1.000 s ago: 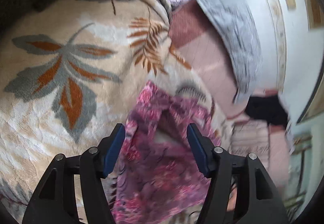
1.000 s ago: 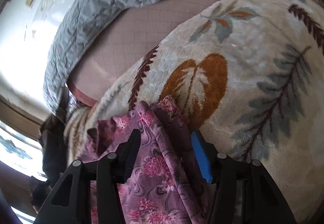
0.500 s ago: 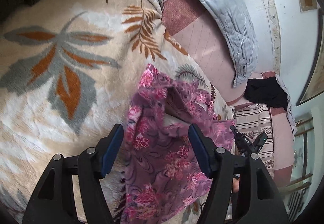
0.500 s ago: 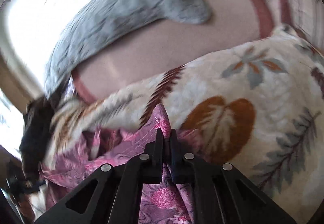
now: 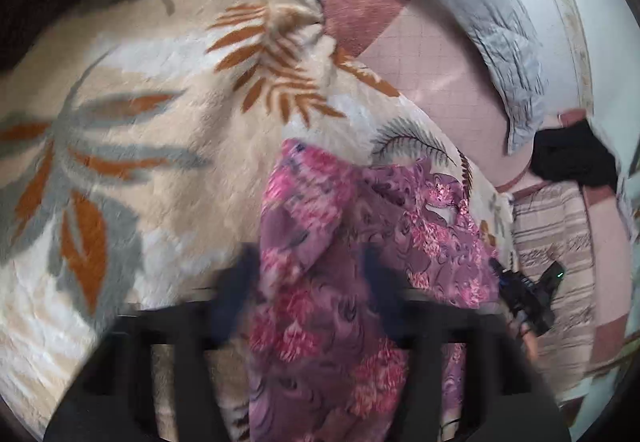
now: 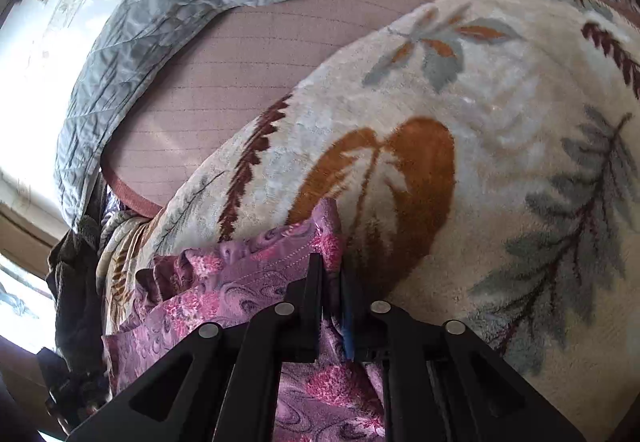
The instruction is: Fold small clothes
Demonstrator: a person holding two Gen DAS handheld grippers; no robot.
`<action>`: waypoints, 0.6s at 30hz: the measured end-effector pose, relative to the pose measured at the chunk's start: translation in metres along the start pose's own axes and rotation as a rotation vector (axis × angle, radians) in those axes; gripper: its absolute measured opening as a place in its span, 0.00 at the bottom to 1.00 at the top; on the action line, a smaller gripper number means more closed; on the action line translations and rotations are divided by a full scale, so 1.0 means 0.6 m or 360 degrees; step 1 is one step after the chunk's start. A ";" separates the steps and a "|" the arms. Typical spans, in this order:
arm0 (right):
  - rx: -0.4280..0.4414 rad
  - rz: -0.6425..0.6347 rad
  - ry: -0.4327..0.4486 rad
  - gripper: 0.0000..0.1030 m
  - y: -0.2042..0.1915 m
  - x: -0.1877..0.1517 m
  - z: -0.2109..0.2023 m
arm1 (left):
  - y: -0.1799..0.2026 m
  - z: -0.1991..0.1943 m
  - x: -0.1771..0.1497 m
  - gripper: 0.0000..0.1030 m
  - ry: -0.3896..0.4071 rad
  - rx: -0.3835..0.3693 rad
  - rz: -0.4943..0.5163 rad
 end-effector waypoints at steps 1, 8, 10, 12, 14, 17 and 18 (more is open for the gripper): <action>0.0026 -0.0019 0.0033 0.05 -0.010 0.006 -0.006 | 0.006 -0.001 0.003 0.03 0.0020 0.0039 0.0043; 0.0107 0.0067 0.0181 0.05 -0.005 0.039 -0.023 | -0.022 0.019 0.023 0.03 0.0099 0.0229 -0.0055; -0.0054 0.0054 0.0009 0.08 0.012 0.017 0.020 | -0.040 0.034 0.018 0.05 0.0042 0.0265 -0.0108; -0.0062 0.0076 0.0010 0.12 0.019 0.004 0.016 | -0.037 0.017 0.020 0.05 0.0074 0.0266 -0.0132; -0.0020 0.0115 0.0110 0.14 0.018 0.002 -0.020 | -0.029 -0.012 0.017 0.05 0.0137 0.0255 -0.0119; 0.0247 0.0123 0.0226 0.20 -0.001 -0.020 -0.070 | 0.003 -0.065 -0.008 0.12 0.0240 0.0117 -0.0053; 0.0288 0.0103 0.0209 0.25 -0.006 -0.032 -0.071 | 0.014 -0.073 -0.022 0.21 0.0254 0.0075 -0.0031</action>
Point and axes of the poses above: each gripper's, at about its wrist camera, not at the fingertips, and z roughly the way its jaws point, y to its right, x to its top, the point moved 5 cm from there along z, roughly the way its jaws point, and after that the axes turned 4 degrees about y, right-handed, at the moved point
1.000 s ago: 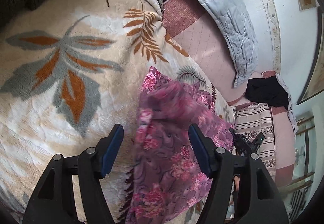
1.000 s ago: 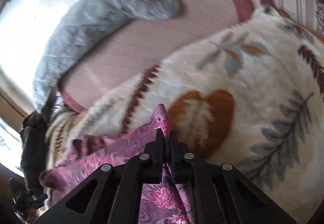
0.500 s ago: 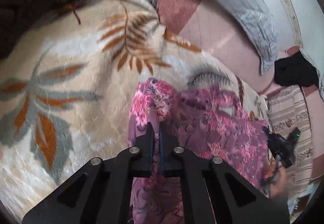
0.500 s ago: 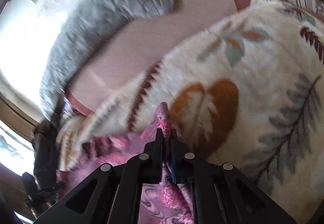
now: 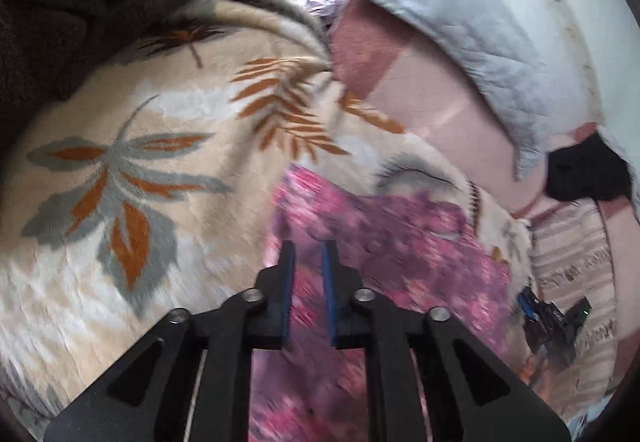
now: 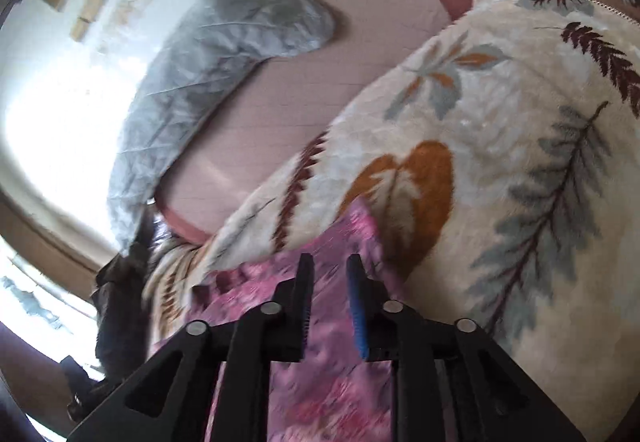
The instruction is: Fold small clothes
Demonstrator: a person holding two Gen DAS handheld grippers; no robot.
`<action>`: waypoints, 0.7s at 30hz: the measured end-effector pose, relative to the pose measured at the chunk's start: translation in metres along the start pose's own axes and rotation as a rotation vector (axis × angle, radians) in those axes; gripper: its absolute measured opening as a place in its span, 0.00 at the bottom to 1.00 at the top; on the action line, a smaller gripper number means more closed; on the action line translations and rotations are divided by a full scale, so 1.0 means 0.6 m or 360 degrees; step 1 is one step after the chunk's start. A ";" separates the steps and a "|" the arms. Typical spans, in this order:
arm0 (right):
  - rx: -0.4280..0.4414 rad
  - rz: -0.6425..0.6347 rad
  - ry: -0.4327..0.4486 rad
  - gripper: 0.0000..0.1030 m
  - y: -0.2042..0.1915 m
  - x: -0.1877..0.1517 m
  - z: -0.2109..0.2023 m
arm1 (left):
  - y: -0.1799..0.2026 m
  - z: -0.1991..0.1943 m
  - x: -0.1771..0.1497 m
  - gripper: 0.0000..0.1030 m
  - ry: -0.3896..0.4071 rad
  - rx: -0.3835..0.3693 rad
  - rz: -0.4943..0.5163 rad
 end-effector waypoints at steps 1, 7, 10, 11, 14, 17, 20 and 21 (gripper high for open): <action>0.0024 -0.0029 -0.0055 0.28 -0.003 -0.014 0.008 | 0.008 -0.004 -0.016 0.33 0.0002 -0.0020 0.0009; -0.0178 -0.0162 -0.0179 0.27 -0.008 -0.056 -0.006 | 0.023 0.038 -0.097 0.41 -0.0153 0.0209 0.0153; -0.0206 -0.0076 -0.0065 0.45 0.017 -0.054 -0.078 | 0.024 0.010 -0.111 0.60 -0.0101 0.0243 0.0114; -0.0256 -0.0070 -0.0056 0.52 0.030 -0.058 -0.096 | 0.022 0.005 -0.117 0.61 -0.0089 0.0220 0.0079; -0.0330 -0.0072 -0.0145 0.52 0.067 -0.086 -0.122 | 0.016 -0.005 -0.136 0.62 -0.0029 0.0202 0.0026; -0.0328 -0.0068 -0.0263 0.49 0.078 -0.120 -0.119 | 0.026 0.000 -0.132 0.62 -0.0039 0.0242 0.0101; -0.0317 -0.0182 -0.0269 0.07 0.058 -0.134 -0.131 | 0.018 0.001 -0.131 0.62 -0.0049 0.0219 0.0073; -0.0289 -0.0205 -0.0194 0.06 0.048 -0.126 -0.144 | 0.017 0.001 -0.132 0.62 -0.0050 0.0212 0.0066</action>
Point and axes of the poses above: each gripper's, at about its wrist camera, not at the fingertips, and z roughly the way its jaws point, y to its right, x to its top, the point moved 5 cm from there along z, roughly the way its jaws point, and after that the axes turned 4 degrees about y, right-handed, at the moved point
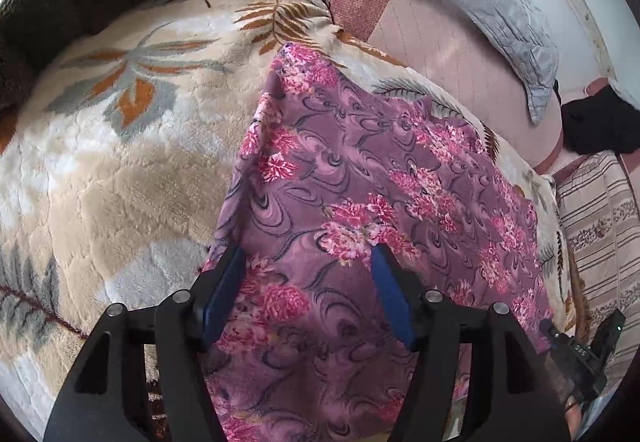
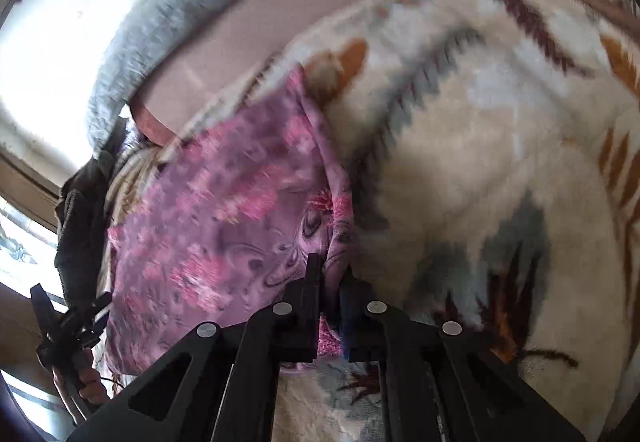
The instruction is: Fold small clothes
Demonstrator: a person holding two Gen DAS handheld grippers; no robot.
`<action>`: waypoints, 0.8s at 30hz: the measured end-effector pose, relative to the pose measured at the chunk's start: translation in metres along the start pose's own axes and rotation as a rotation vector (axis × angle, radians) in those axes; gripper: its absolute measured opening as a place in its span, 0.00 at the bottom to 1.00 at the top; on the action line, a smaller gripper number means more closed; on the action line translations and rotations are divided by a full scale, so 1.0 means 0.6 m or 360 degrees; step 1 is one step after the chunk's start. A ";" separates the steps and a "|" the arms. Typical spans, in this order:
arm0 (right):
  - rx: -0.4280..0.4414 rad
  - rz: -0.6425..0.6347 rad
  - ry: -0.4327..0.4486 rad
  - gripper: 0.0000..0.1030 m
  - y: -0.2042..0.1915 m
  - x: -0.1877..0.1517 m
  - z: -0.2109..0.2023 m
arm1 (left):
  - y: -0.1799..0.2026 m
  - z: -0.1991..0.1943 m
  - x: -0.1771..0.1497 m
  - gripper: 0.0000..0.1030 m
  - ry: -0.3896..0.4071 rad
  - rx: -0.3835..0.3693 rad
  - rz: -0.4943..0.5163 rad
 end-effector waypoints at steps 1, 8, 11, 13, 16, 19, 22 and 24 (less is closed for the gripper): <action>0.0017 -0.0006 0.0081 0.06 -0.003 0.007 -0.019 | 0.000 0.002 0.001 0.62 -0.0004 -0.0002 0.0011; -0.0271 0.0039 -0.0063 0.05 0.046 -0.010 0.028 | 0.018 0.007 -0.005 0.65 -0.0040 0.0093 0.0206; -0.0342 0.0027 0.0089 0.15 0.019 0.004 -0.009 | 0.020 -0.009 0.000 0.65 -0.0016 0.0067 0.0193; -0.0223 -0.0003 0.0196 0.23 -0.020 0.020 -0.027 | 0.028 -0.031 0.009 0.65 0.0056 -0.0017 0.0172; -0.0114 -0.0118 0.0279 0.35 -0.081 0.033 -0.027 | 0.043 -0.046 0.012 0.68 0.0150 0.0018 0.0252; -0.0118 -0.0204 0.0215 0.35 -0.118 0.023 0.025 | 0.039 -0.012 0.004 0.68 0.0067 0.0169 0.0333; -0.0205 -0.0207 -0.0083 0.34 -0.106 -0.025 0.101 | 0.031 0.016 -0.003 0.70 0.0018 0.0261 0.0363; -0.0236 -0.0250 0.0007 0.34 -0.117 -0.028 0.092 | 0.038 0.015 -0.002 0.71 0.0030 0.0301 0.0416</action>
Point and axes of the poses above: each gripper's, at about its wrist camera, not at the fingertips, and z roughly the way its jaws point, y to its right, x to its top, the point moved 5 cm from there along z, roughly the way its jaws point, and after that the axes turned 4 degrees about y, right-handed, at the moved point
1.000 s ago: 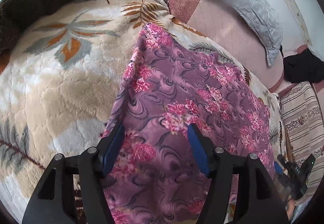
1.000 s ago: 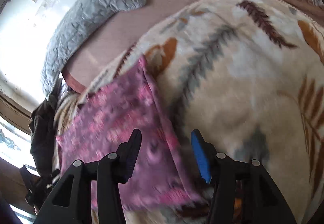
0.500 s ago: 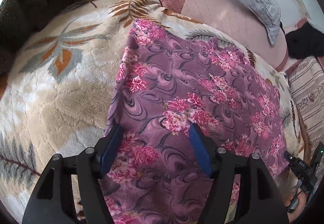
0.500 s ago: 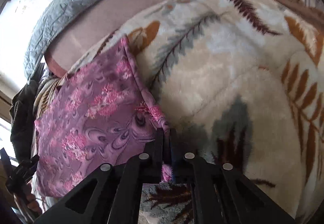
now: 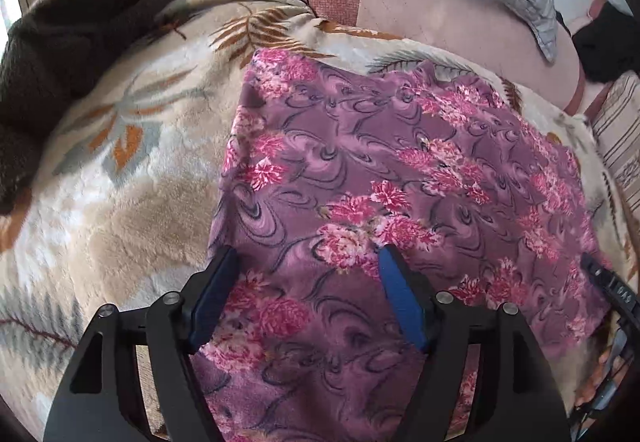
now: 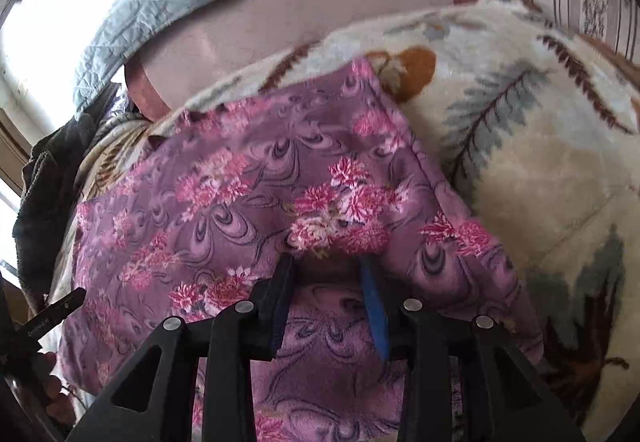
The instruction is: Fold small clothes
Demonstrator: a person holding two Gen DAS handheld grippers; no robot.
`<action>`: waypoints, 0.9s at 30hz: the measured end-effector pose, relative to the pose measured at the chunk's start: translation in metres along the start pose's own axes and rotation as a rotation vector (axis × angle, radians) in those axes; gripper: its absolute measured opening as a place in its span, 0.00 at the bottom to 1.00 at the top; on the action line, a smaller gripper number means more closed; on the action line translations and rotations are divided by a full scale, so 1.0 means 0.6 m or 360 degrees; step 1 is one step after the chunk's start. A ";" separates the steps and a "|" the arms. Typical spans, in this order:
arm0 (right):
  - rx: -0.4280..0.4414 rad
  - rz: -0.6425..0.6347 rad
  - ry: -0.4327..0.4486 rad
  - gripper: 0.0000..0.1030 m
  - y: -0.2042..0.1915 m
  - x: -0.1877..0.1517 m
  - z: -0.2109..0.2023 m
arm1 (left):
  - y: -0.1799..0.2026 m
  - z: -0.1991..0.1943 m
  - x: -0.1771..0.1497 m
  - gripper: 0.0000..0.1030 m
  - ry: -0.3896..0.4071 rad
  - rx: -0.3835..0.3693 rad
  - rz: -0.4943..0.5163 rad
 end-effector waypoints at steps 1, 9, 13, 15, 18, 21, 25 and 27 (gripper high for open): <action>-0.0016 0.0002 -0.0015 0.34 -0.003 0.003 -0.002 | 0.002 0.002 0.000 0.71 0.0005 0.0006 0.0009; -0.0001 -0.0018 -0.0042 0.41 0.000 0.010 0.011 | 0.000 0.006 0.001 0.73 -0.0007 -0.0001 -0.0021; -0.0033 -0.0193 -0.0051 0.41 -0.015 0.027 0.010 | 0.000 0.000 0.003 0.73 0.0013 -0.0046 -0.0048; 0.0050 -0.0068 0.0006 0.41 0.000 0.071 0.002 | -0.006 -0.011 0.011 0.73 0.0082 -0.0103 -0.0084; 0.0065 0.0188 0.0134 0.54 0.044 0.139 0.003 | -0.027 -0.025 0.030 0.73 0.0216 -0.0070 -0.0135; -0.0042 0.0260 0.0113 0.54 0.073 0.180 0.043 | -0.045 -0.014 0.035 0.73 0.0210 -0.0037 -0.0187; -0.0096 0.0281 0.0029 0.54 0.089 0.194 0.102 | -0.058 0.014 0.037 0.73 0.0141 -0.0056 -0.0247; -0.0041 0.0262 -0.0023 0.42 0.076 0.192 0.128 | -0.056 0.022 0.038 0.73 0.0128 -0.0042 -0.0233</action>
Point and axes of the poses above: each gripper's, at about its wrist camera, not at the fingertips, and z roughly the way its jaws point, y to its right, x to its top, the point moved 5 cm from there along z, roughly the way its jaws point, and after that the axes turned 4 degrees about y, right-handed, at the moved point
